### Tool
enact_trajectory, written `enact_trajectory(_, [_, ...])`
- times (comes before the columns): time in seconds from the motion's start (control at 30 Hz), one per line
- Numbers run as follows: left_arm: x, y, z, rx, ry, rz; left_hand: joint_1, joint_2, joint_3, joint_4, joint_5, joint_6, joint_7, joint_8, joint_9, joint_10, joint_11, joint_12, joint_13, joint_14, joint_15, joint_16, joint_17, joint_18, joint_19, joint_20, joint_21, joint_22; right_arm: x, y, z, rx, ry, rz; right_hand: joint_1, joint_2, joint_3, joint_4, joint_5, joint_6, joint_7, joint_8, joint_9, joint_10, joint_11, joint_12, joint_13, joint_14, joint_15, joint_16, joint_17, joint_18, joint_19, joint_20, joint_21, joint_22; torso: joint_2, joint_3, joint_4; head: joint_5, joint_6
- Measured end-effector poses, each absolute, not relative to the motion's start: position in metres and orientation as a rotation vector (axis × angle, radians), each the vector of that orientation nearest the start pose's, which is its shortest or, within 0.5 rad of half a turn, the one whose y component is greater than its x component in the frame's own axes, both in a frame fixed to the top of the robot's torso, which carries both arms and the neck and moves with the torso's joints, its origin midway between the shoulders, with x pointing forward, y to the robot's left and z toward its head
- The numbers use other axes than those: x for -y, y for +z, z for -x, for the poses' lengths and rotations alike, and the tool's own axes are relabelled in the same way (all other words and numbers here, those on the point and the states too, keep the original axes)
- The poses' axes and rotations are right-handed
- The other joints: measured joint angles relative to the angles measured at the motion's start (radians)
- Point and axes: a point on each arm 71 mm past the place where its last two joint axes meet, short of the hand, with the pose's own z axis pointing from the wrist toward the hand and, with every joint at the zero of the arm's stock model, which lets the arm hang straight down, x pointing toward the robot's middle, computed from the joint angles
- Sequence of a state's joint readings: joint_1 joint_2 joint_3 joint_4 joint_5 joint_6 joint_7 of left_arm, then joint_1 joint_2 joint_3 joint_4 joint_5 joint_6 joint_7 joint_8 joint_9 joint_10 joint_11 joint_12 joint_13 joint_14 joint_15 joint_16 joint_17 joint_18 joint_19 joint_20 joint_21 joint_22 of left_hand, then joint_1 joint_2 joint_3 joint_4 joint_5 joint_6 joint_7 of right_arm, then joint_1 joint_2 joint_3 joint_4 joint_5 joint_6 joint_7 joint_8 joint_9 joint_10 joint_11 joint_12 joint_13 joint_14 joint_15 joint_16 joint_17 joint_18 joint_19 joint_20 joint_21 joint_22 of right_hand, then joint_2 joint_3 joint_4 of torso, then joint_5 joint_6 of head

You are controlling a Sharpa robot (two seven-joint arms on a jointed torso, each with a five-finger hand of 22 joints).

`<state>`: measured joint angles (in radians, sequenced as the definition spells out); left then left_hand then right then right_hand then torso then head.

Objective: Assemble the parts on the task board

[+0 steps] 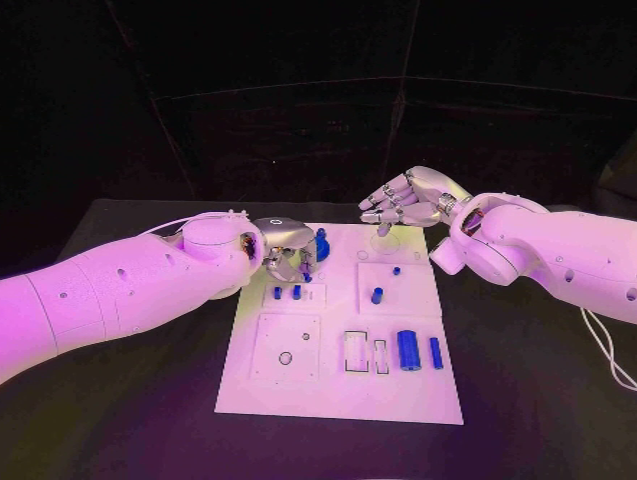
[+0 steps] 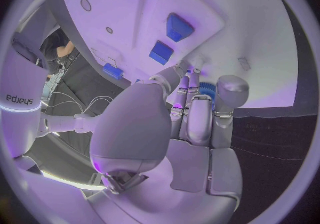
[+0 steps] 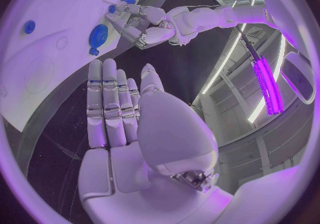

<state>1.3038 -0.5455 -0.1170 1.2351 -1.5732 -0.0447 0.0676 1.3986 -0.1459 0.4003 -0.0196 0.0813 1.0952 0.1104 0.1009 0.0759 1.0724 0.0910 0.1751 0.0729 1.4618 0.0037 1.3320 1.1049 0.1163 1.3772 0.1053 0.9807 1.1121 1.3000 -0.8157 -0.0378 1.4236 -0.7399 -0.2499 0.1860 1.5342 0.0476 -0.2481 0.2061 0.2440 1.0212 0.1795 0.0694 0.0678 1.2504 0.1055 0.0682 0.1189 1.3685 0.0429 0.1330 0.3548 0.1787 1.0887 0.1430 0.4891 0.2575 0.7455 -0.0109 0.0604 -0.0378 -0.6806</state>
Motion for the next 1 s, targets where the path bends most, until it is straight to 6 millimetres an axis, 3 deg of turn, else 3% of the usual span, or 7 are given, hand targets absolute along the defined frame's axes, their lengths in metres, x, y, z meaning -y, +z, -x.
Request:
enact_trajectory(0.6, [-0.109, -0.187, -0.527, -1.775, -0.632, -0.624, -0.015, -0.015, -0.017, -0.003, 0.0, -0.007, 0.007, -0.008, -0.006, -0.031, 0.005, 0.007, -0.001, -0.004, 0.004, 0.0, -0.005, 0.0, 0.0, 0.0, 0.0, 0.001, 0.211, -0.137, -0.518, -1.621, 1.159, -0.343, 0.0, 0.0, 0.0, 0.0, 0.0, 0.0, 0.0, 0.0, 0.0, 0.0, 0.0, 0.0, 0.0, 0.0, 0.0, 0.0, 0.0, 0.0, 0.0, 0.0, 0.0, 0.0, 0.0, -0.0002, 0.0, -0.002, -0.003])
enact_trajectory(1.0, [-0.104, -0.187, -0.527, -1.758, -0.588, -0.662, -0.033, 0.001, -0.039, 0.006, 0.0, 0.006, 0.009, -0.008, -0.006, -0.011, -0.008, 0.057, 0.016, -0.003, 0.003, 0.007, -0.004, 0.0, 0.007, -0.007, 0.004, 0.011, 0.211, -0.137, -0.518, -1.622, 1.16, -0.342, 0.0, 0.0, 0.0, 0.0, 0.0, 0.0, 0.0, 0.0, 0.0, 0.0, 0.0, 0.0, -0.001, 0.0, 0.0, 0.0, 0.0, 0.0, 0.0, 0.0, 0.0, -0.001, 0.0, -0.0003, 0.0, -0.002, -0.005])
